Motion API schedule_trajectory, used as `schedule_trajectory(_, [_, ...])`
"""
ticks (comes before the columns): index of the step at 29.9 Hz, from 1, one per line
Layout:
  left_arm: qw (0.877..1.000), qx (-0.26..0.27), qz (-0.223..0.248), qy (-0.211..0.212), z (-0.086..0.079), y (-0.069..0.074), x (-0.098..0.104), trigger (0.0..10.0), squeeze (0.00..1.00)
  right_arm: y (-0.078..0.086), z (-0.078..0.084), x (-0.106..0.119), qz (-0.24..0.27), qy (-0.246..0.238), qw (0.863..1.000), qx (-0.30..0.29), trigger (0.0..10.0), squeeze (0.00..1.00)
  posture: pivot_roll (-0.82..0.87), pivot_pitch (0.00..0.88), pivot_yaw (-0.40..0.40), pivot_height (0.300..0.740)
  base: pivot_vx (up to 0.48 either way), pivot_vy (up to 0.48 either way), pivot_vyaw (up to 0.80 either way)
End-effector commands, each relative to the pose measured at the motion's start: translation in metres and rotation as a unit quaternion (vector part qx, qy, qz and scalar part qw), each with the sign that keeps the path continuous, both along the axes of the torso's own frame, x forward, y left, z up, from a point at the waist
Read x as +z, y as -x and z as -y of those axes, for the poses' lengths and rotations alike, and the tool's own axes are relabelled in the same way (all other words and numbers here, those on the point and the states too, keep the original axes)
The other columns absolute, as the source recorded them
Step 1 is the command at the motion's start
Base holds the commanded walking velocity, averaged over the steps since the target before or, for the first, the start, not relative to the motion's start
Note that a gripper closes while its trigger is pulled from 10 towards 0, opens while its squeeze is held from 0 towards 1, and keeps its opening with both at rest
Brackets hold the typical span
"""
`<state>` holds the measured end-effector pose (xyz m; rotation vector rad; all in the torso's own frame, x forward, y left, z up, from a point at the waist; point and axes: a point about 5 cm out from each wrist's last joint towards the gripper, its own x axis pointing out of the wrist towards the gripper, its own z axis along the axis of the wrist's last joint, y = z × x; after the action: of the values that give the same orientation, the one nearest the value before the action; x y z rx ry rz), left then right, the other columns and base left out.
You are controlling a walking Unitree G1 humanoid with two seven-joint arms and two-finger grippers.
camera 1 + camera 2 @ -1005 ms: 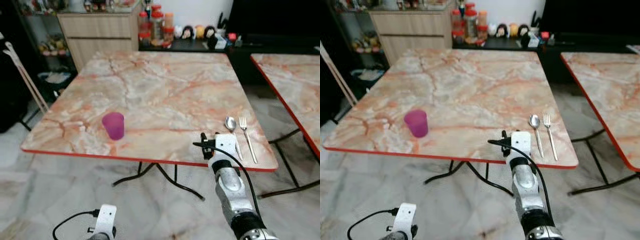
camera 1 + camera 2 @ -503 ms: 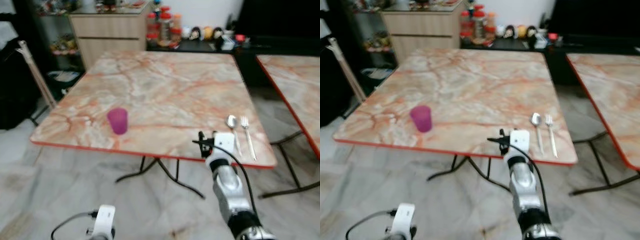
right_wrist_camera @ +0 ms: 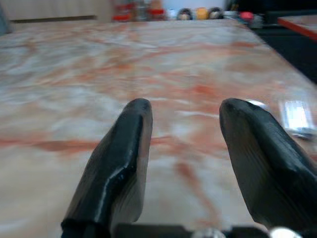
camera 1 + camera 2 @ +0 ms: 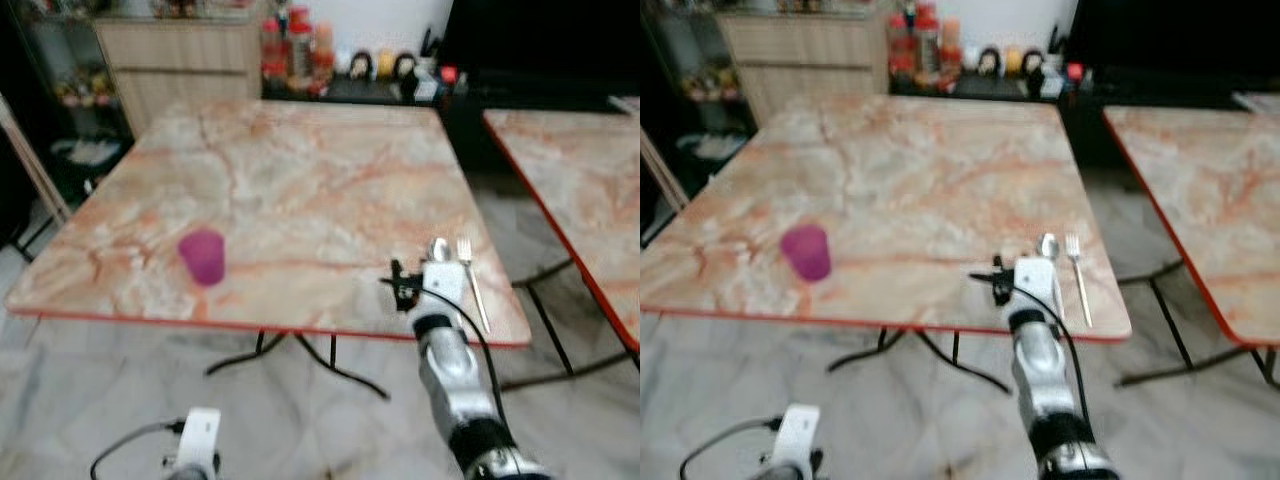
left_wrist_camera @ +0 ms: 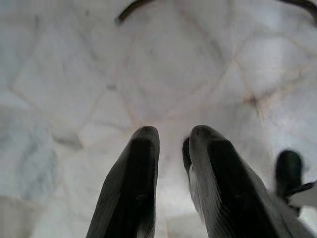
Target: Setting the table
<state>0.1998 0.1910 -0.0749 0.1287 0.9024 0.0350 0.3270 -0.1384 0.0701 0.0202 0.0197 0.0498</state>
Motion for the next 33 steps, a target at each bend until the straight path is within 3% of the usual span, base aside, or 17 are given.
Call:
schedule_trajectory(1, [1.000, -0.002, -0.006, 0.012, 0.0092, 0.0012, -0.0020, 10.0, 0.00, 0.0007, 0.0094, -0.0011, -0.002, 0.003, 1.000, -0.015, 10.0, 0.00, -0.03, 0.000, -0.034, 0.725, 0.247, 0.000, 0.00])
schedule_trajectory(8, [1.000, -0.003, -0.004, 0.012, 0.0093, 0.0008, -0.0018, 10.0, 0.00, 0.0017, 0.0094, -0.0003, 0.005, 0.003, 1.000, -0.018, 10.0, 0.00, -0.03, 0.000, -0.035, 0.725, 0.247, 0.000, 0.00])
schedule_trajectory(24, [1.000, -0.002, -0.006, 0.012, 0.0098, 0.0024, -0.0027, 10.0, 0.00, 0.0077, 0.0081, -0.0052, -0.001, 0.002, 1.000, -0.017, 10.0, 0.00, -0.04, 0.000, -0.034, 0.725, 0.000, 0.000, 0.00])
schedule_trajectory(33, [1.000, -0.001, -0.004, 0.012, 0.0098, 0.0018, -0.0023, 10.0, 0.00, 0.0089, 0.0076, -0.0058, -0.001, 0.002, 1.000, -0.017, 10.0, 0.00, -0.04, 0.000, -0.035, 0.725, 0.327, 0.000, 0.00])
